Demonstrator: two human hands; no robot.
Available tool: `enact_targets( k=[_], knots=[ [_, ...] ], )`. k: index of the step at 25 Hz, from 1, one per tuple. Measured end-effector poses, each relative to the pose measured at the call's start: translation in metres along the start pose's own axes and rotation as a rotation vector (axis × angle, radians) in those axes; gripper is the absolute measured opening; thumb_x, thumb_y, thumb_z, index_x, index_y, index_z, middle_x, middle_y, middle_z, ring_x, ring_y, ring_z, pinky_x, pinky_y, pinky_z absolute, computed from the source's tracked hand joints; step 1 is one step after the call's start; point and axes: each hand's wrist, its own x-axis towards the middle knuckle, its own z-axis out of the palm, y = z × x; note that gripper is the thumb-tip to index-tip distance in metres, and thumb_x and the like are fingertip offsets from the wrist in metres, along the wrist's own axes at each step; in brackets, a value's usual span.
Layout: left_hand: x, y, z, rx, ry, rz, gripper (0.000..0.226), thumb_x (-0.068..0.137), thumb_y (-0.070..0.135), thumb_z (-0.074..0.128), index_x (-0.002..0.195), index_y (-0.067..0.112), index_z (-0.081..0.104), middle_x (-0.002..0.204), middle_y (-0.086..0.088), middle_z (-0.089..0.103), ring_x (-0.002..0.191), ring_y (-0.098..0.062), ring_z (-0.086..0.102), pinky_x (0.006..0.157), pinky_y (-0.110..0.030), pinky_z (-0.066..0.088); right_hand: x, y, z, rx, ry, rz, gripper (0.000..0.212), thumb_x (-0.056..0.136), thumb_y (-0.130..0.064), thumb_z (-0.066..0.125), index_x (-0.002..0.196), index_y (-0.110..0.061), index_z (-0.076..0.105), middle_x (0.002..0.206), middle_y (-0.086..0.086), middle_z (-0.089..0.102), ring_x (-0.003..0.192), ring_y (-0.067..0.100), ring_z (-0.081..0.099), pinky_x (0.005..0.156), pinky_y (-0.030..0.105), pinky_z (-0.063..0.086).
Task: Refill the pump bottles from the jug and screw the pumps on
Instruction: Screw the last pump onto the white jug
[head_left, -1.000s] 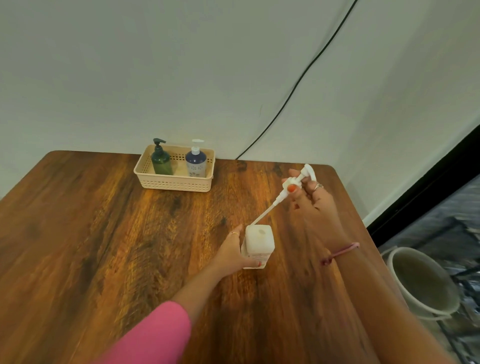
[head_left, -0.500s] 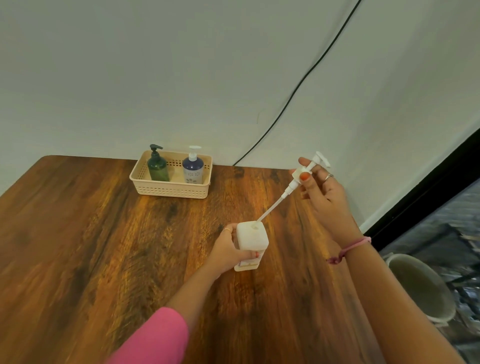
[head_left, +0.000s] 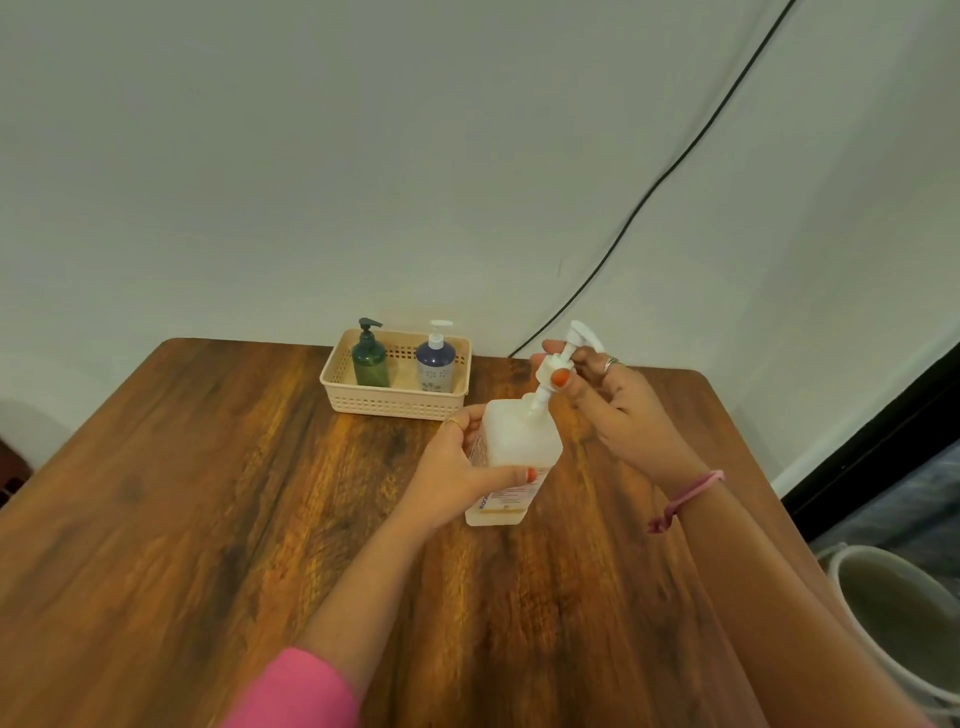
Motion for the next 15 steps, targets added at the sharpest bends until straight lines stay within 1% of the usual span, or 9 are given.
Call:
enact_targets(
  k=[2, 5, 7, 10, 12, 13, 15],
  knots=[
    [-0.003, 0.012, -0.012, -0.009, 0.011, 0.033, 0.074, 0.061, 0.027, 0.088, 0.119, 0.036, 0.043, 0.114, 0.019, 0.055, 0.107, -0.001, 0.054, 0.08, -0.016, 0.046, 0.005, -0.006, 0.01, -0.016, -0.021, -0.024, 0.045, 0.09, -0.035, 0.05, 0.13, -0.015, 0.054, 0.124, -0.005, 0.063, 0.117, 0.005, 0.057, 0.102, 0.034, 0.045],
    [-0.008, 0.028, -0.029, -0.033, 0.027, 0.07, 0.074, 0.062, 0.024, 0.088, 0.12, 0.033, 0.044, 0.113, 0.018, 0.057, 0.105, -0.002, 0.056, 0.079, -0.016, 0.05, 0.014, -0.017, 0.021, 0.003, -0.025, -0.048, 0.042, 0.09, -0.032, 0.052, 0.127, -0.014, 0.058, 0.122, -0.007, 0.065, 0.116, 0.007, 0.057, 0.097, 0.035, 0.049],
    [-0.011, 0.034, -0.039, -0.045, 0.06, 0.096, 0.074, 0.062, 0.024, 0.088, 0.12, 0.033, 0.044, 0.113, 0.018, 0.056, 0.105, -0.001, 0.056, 0.077, -0.015, 0.05, 0.019, -0.024, 0.03, 0.051, -0.008, -0.056, 0.039, 0.09, -0.03, 0.053, 0.126, -0.015, 0.059, 0.121, -0.008, 0.065, 0.115, 0.007, 0.058, 0.094, 0.031, 0.051],
    [-0.014, 0.038, -0.051, -0.024, 0.108, 0.117, 0.066, 0.063, 0.031, 0.087, 0.11, 0.043, 0.043, 0.111, 0.022, 0.052, 0.105, 0.0, 0.054, 0.076, -0.016, 0.05, 0.025, -0.035, 0.046, 0.055, 0.062, -0.051, 0.041, 0.085, -0.033, 0.06, 0.123, -0.019, 0.062, 0.116, -0.006, 0.068, 0.107, 0.01, 0.063, 0.086, 0.029, 0.055],
    [-0.014, 0.038, -0.061, 0.002, 0.123, 0.13, 0.062, 0.061, 0.035, 0.087, 0.103, 0.048, 0.043, 0.112, 0.021, 0.052, 0.105, -0.002, 0.054, 0.08, -0.02, 0.051, 0.029, -0.04, 0.058, 0.015, 0.127, -0.044, 0.044, 0.079, -0.039, 0.064, 0.119, -0.021, 0.063, 0.109, -0.008, 0.07, 0.099, 0.009, 0.066, 0.08, 0.027, 0.056],
    [-0.014, 0.037, -0.065, 0.002, 0.126, 0.13, 0.063, 0.061, 0.035, 0.087, 0.104, 0.048, 0.043, 0.114, 0.02, 0.053, 0.106, -0.003, 0.054, 0.082, -0.022, 0.052, 0.03, -0.042, 0.064, -0.004, 0.171, -0.04, 0.045, 0.076, -0.041, 0.067, 0.116, -0.021, 0.064, 0.105, -0.009, 0.07, 0.094, 0.009, 0.067, 0.077, 0.025, 0.057],
    [-0.014, 0.035, -0.075, -0.001, 0.132, 0.129, 0.066, 0.06, 0.035, 0.088, 0.105, 0.049, 0.042, 0.114, 0.02, 0.052, 0.106, -0.003, 0.053, 0.082, -0.022, 0.051, 0.034, -0.045, 0.075, -0.008, 0.265, -0.039, 0.043, 0.07, -0.043, 0.073, 0.106, -0.022, 0.065, 0.097, -0.01, 0.071, 0.086, 0.006, 0.067, 0.071, 0.022, 0.057]
  ],
)
